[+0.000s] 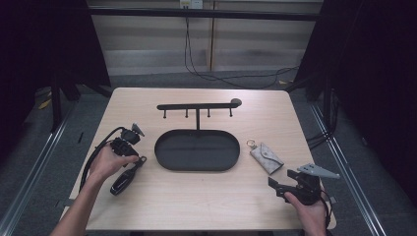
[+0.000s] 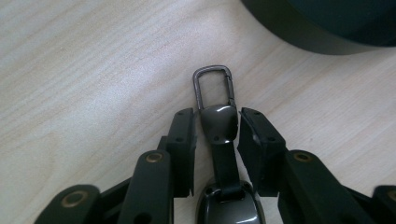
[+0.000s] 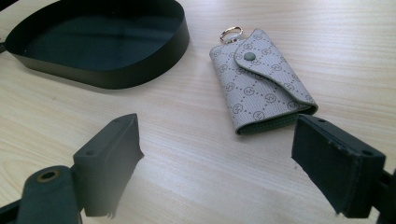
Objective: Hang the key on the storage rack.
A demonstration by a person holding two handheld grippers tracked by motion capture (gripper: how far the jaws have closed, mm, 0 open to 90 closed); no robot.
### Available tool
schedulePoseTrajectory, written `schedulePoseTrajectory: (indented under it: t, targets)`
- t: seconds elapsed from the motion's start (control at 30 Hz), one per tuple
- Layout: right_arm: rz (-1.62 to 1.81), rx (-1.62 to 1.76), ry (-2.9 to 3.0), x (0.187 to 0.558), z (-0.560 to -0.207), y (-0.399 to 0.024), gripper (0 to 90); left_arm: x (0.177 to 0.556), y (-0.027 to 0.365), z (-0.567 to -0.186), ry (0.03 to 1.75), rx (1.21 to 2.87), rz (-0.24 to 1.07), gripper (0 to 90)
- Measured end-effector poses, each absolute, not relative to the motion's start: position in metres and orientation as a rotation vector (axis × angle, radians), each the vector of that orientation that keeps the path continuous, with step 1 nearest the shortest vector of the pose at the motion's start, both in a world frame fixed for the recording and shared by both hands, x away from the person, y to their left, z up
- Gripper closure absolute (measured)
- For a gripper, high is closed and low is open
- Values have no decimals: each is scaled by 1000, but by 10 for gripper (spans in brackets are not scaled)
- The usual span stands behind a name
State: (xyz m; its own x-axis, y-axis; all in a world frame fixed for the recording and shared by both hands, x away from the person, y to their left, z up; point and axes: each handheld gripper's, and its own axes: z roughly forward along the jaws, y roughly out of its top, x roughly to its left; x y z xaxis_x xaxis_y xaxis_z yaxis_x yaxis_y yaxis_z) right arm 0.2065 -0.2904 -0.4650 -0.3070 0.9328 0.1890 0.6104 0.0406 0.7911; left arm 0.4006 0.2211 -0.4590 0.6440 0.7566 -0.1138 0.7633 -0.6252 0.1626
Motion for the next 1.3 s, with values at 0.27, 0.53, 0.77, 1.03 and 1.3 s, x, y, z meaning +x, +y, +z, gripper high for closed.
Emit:
schedulePoseTrajectory:
  t: [0.27, 0.53, 0.77, 1.03, 1.3]
  targets:
    - [1166, 1560, 1952, 207, -465, -290, 152, 401, 214, -465, 1254, 2713, -30, 671]
    - [1160, 1559, 1953, 207, -466, -290, 152, 399, 200, -466, 1215, 2787, 7, 667]
    - [1154, 1564, 1957, 207, -466, -290, 153, 401, 196, -466, 1211, 2820, 5, 698]
    - [1145, 1560, 1962, 207, -466, -289, 153, 401, 196, -466, 1242, 2802, -6, 705]
    - [1144, 1561, 1963, 207, -466, -289, 153, 403, 201, -465, 1263, 2768, -43, 706]
